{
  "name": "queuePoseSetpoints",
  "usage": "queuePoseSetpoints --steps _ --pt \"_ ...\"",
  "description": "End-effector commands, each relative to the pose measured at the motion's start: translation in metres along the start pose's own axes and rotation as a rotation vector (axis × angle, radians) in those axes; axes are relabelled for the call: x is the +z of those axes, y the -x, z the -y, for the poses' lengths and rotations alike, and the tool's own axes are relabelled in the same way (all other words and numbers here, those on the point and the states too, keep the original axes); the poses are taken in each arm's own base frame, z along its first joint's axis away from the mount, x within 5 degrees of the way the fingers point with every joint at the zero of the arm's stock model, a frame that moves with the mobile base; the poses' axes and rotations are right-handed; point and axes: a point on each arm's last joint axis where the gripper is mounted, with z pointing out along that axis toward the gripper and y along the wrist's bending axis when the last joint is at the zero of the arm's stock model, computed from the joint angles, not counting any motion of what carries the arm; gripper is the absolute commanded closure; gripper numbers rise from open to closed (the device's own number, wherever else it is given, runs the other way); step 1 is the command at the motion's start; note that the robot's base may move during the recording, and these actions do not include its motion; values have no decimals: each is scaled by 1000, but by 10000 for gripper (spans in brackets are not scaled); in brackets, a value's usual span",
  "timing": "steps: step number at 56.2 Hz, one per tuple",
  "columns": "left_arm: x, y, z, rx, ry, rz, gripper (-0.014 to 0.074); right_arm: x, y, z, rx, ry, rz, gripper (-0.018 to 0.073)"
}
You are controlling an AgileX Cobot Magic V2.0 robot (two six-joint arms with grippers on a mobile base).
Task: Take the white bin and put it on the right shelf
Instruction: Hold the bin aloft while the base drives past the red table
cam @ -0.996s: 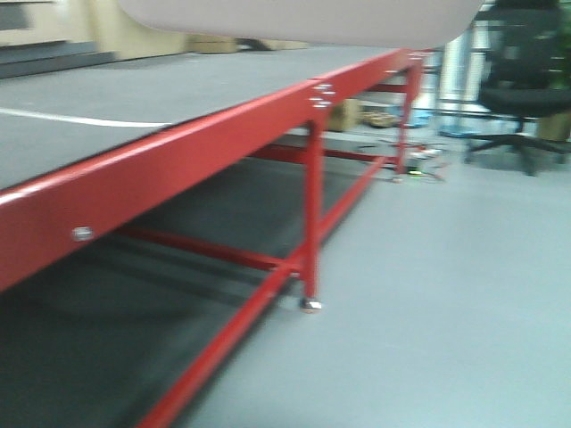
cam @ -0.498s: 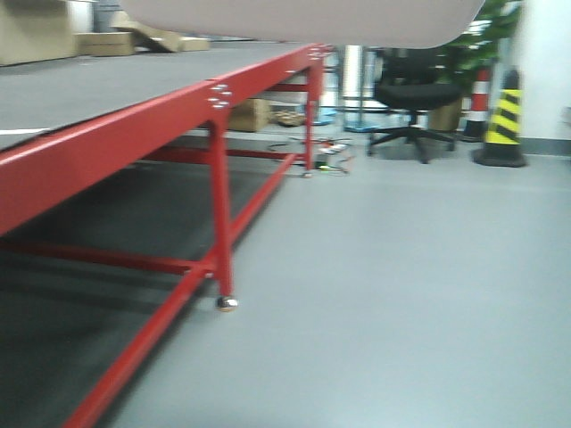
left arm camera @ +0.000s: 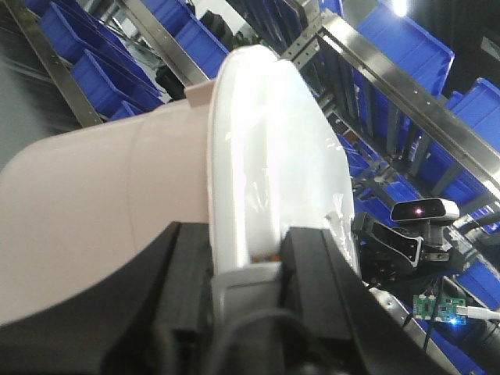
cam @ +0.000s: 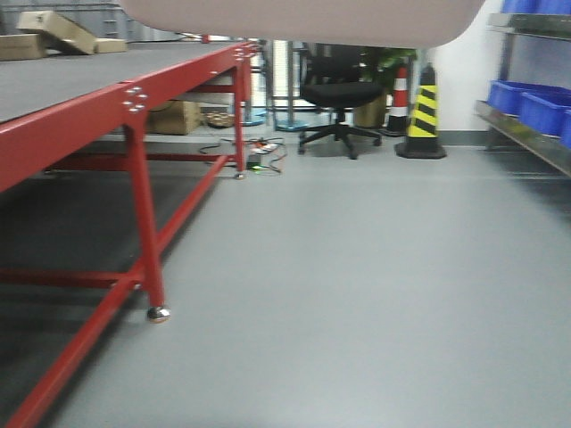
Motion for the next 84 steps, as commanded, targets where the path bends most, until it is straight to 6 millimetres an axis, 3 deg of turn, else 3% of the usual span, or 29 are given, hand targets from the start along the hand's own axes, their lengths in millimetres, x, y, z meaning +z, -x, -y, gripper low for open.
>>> queuePoseSetpoints --steps 1,84 --pt "-1 -9 54 57 -327 -125 724 -5 -1 -44 -16 225 -34 490" --pt "-1 -9 54 57 -327 -125 723 -5 -1 -44 -16 224 -33 490"
